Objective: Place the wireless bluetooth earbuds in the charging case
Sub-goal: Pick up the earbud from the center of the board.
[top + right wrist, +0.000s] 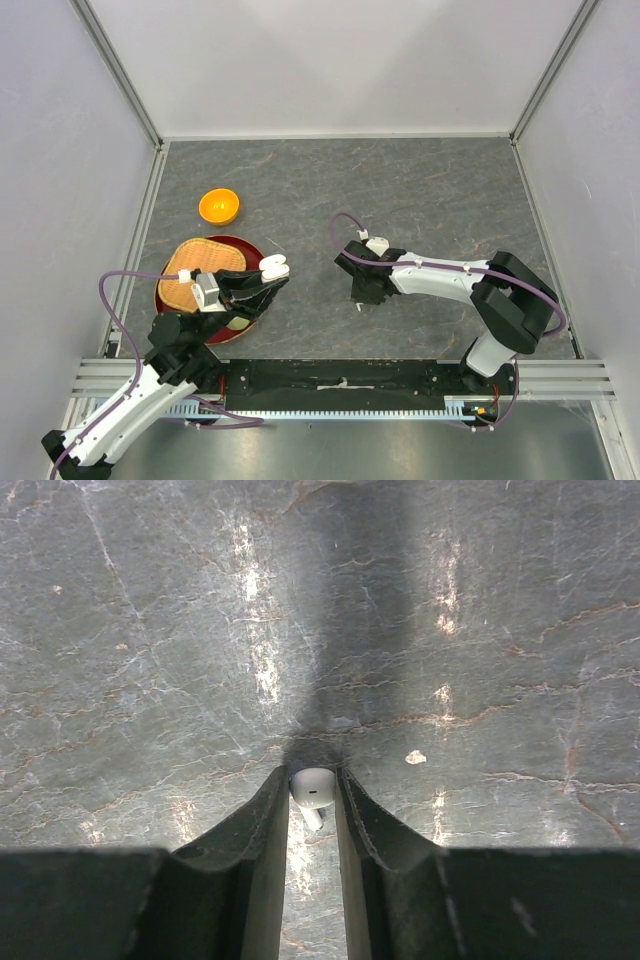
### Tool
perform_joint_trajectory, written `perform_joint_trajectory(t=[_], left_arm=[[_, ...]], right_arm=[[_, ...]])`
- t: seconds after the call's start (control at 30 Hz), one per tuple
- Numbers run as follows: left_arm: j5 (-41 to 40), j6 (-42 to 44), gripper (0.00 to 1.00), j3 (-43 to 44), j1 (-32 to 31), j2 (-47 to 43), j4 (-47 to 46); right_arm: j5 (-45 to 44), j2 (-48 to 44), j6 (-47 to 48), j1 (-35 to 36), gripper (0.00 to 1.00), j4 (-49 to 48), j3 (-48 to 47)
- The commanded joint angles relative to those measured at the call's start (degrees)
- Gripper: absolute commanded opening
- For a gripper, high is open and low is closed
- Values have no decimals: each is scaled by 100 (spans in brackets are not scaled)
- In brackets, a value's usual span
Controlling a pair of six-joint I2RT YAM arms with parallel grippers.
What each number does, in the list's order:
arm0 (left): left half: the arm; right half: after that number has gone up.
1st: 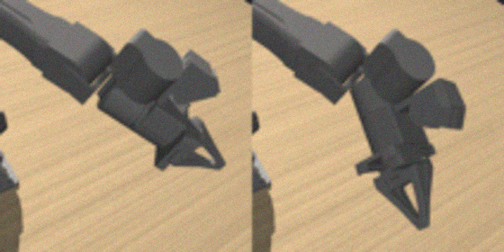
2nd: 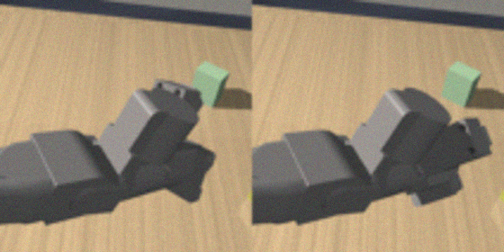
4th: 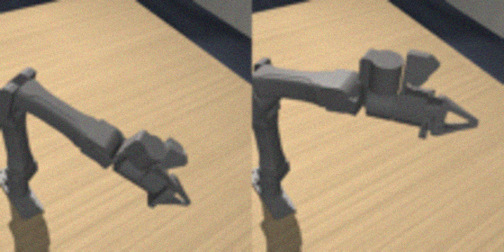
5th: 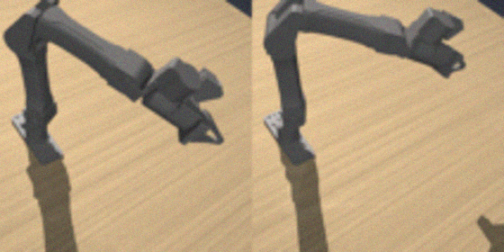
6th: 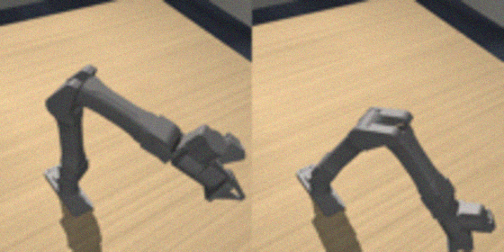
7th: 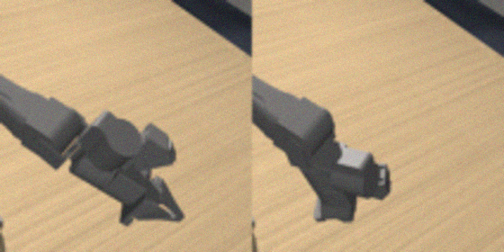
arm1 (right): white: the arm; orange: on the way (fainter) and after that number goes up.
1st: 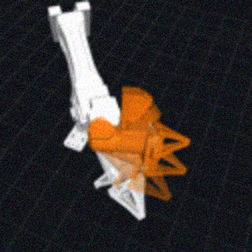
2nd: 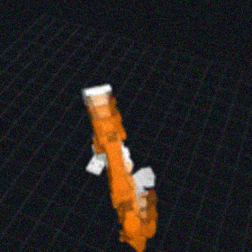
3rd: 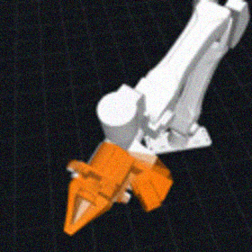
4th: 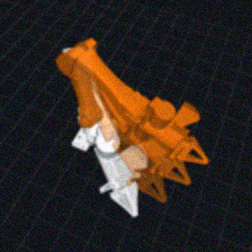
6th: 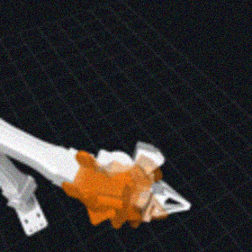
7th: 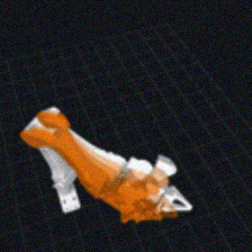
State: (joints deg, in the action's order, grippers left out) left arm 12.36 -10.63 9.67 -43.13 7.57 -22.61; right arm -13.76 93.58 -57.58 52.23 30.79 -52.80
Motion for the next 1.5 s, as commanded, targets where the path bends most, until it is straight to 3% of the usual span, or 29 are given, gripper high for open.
perform_joint_trajectory(t=[0.0,0.3,0.43,0.57,0.83,1.0,1.47], left_arm=[[3,-123,2,0,-2,-54,-209],[-14,-149,2,-27,-2,-46,-200],[-23,-150,2,-27,-2,-45,-200],[-32,-141,2,-9,-2,7,-200],[-76,-141,2,-18,-2,261,-384],[-23,-150,2,8,-2,473,-586],[3,-150,2,-18,7,605,-753]], right_arm=[[84,64,-122,-20,30,-81,147],[66,38,-60,-20,24,-81,173],[-4,-33,-8,-20,6,-81,147],[-118,-313,115,-11,0,-178,103],[-1040,-1964,151,16,0,-828,463],[-1392,-2502,203,33,0,-1057,498],[-1384,-4137,414,218,0,-3043,1228]])
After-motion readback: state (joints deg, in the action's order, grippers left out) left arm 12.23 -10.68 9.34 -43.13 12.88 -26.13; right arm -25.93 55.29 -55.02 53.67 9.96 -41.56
